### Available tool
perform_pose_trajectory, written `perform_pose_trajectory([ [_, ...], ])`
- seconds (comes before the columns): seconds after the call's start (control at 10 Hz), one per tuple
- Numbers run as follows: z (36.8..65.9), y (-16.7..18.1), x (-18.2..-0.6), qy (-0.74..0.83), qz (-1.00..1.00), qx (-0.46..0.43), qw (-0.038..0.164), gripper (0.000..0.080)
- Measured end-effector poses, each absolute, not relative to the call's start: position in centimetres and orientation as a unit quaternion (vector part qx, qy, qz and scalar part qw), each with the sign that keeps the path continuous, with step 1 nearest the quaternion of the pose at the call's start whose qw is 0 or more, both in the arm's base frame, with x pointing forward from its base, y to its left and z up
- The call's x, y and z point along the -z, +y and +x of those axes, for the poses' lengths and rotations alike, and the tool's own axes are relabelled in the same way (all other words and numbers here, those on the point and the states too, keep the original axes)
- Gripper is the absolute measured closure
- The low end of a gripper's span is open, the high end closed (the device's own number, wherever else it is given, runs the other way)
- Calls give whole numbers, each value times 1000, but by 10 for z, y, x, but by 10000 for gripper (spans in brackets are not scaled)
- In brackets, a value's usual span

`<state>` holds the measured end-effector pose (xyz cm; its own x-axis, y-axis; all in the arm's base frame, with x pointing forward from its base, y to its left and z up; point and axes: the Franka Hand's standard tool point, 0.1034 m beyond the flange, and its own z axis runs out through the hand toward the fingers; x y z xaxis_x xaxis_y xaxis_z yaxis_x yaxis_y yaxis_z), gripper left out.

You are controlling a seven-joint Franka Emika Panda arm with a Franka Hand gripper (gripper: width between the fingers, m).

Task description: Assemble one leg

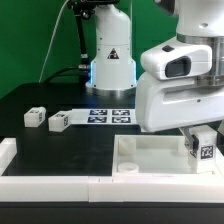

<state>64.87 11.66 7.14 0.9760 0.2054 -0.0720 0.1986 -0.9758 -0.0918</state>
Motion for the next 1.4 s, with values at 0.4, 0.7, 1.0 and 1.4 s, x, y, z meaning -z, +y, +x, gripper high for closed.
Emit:
perform_pose_trajectory([
  [0.4,649,116,-71,23,-998,-46,39,509],
  [0.7,649,114,-70,196,-979,-52,31,509],
  [1.0,649,111,-70,409,-910,-60,25,509],
  [1.4,648,109,-71,561,-825,-64,12,508],
])
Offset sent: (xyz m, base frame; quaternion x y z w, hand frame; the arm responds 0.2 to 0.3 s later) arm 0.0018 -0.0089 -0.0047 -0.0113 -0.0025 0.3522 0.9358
